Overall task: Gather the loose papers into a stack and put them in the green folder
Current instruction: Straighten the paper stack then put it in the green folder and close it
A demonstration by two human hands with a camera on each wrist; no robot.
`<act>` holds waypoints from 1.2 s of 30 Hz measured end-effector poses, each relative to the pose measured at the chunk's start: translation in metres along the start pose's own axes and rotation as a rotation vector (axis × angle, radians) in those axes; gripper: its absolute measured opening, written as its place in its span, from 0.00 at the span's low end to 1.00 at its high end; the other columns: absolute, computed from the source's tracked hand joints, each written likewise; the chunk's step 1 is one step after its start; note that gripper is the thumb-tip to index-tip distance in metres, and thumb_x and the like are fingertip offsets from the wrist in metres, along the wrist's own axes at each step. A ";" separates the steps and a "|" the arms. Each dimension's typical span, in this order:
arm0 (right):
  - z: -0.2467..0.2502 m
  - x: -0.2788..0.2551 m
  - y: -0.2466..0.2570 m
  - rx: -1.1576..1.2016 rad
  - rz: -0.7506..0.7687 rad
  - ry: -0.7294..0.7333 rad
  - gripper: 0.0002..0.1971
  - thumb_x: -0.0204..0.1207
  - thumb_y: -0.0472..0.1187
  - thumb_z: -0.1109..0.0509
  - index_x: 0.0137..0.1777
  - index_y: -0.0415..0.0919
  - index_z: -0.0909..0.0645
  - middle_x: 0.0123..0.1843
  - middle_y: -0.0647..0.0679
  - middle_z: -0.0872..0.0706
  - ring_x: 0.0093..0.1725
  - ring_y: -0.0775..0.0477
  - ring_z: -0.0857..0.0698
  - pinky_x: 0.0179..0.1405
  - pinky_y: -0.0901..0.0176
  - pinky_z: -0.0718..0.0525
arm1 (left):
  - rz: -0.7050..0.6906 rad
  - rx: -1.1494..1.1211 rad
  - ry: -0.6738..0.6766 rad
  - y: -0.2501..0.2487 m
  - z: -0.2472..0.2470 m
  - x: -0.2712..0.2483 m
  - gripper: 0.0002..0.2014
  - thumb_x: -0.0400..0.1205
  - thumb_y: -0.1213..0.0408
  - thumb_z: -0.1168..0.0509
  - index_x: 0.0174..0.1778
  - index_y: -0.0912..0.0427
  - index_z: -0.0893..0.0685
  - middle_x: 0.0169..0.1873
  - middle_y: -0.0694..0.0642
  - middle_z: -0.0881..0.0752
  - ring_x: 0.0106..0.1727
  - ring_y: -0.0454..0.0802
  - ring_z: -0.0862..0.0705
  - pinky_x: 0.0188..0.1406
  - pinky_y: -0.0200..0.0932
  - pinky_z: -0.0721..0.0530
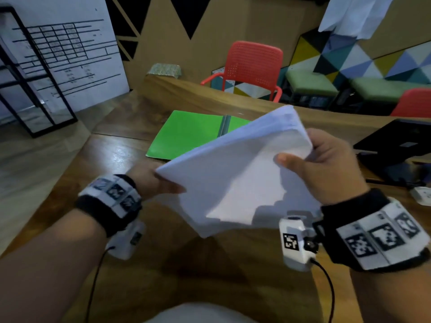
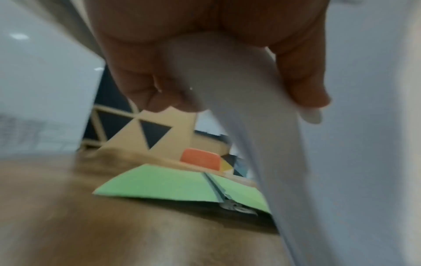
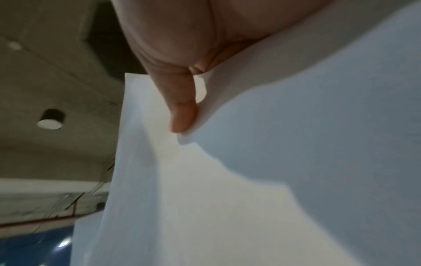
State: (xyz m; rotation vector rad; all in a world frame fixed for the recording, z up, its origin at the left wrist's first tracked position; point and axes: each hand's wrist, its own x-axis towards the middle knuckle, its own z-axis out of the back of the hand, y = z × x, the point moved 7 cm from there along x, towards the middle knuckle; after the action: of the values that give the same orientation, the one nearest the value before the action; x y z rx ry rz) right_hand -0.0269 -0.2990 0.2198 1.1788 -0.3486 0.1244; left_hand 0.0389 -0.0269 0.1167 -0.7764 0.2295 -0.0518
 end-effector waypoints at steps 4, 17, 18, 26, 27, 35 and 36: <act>0.004 -0.002 -0.033 0.254 -0.144 -0.052 0.12 0.70 0.24 0.29 0.50 0.38 0.16 0.39 0.52 0.08 0.41 0.47 0.11 0.41 0.57 0.13 | 0.037 -0.991 0.107 0.022 -0.002 0.001 0.28 0.49 0.62 0.17 0.46 0.62 0.13 0.29 0.52 0.08 0.30 0.48 0.11 0.27 0.38 0.13; -0.029 -0.051 -0.138 0.309 -0.503 -0.411 0.14 0.68 0.30 0.24 0.44 0.49 0.21 0.42 0.54 0.14 0.37 0.59 0.14 0.46 0.59 0.16 | 0.097 -0.565 -0.318 0.036 -0.030 -0.003 0.19 0.68 0.69 0.24 0.54 0.64 0.18 0.35 0.48 0.19 0.43 0.49 0.17 0.35 0.35 0.20; -0.029 -0.052 -0.137 0.334 -0.489 -0.409 0.13 0.69 0.32 0.24 0.44 0.50 0.21 0.42 0.55 0.14 0.36 0.61 0.13 0.42 0.64 0.16 | 0.079 -0.531 -0.299 0.035 -0.030 -0.003 0.14 0.69 0.68 0.24 0.49 0.64 0.17 0.33 0.48 0.19 0.39 0.47 0.16 0.29 0.28 0.20; -0.020 -0.034 -0.132 0.365 -0.476 -0.492 0.09 0.78 0.39 0.33 0.35 0.46 0.22 0.35 0.48 0.20 0.37 0.50 0.21 0.42 0.57 0.25 | -0.016 -0.866 -0.360 0.021 -0.011 0.006 0.13 0.53 0.46 0.35 0.25 0.49 0.17 0.20 0.44 0.17 0.30 0.49 0.23 0.30 0.40 0.25; -0.019 -0.032 -0.133 0.372 -0.480 -0.494 0.10 0.77 0.41 0.33 0.34 0.45 0.23 0.35 0.47 0.23 0.37 0.49 0.24 0.41 0.57 0.27 | -0.017 -0.867 -0.361 0.021 -0.010 0.009 0.10 0.53 0.47 0.35 0.24 0.47 0.16 0.22 0.44 0.16 0.31 0.49 0.23 0.31 0.40 0.24; -0.011 -0.014 -0.139 0.321 -0.507 -0.475 0.11 0.73 0.39 0.32 0.29 0.46 0.24 0.30 0.49 0.25 0.35 0.51 0.28 0.42 0.56 0.30 | -0.034 -0.888 -0.362 0.027 -0.003 0.026 0.05 0.65 0.65 0.34 0.29 0.50 0.17 0.28 0.42 0.09 0.41 0.49 0.15 0.42 0.42 0.19; -0.010 -0.012 -0.141 0.319 -0.496 -0.477 0.13 0.75 0.37 0.33 0.29 0.46 0.25 0.30 0.50 0.25 0.34 0.52 0.28 0.41 0.57 0.30 | -0.042 -0.887 -0.361 0.026 -0.003 0.026 0.06 0.68 0.67 0.34 0.29 0.50 0.17 0.28 0.42 0.09 0.39 0.47 0.14 0.41 0.41 0.18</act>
State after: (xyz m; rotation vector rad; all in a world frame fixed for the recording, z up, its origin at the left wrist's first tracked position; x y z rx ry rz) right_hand 0.0025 -0.3427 0.0883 1.5774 -0.4517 -0.5601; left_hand 0.0628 -0.0137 0.0922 -1.6517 -0.1290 0.1625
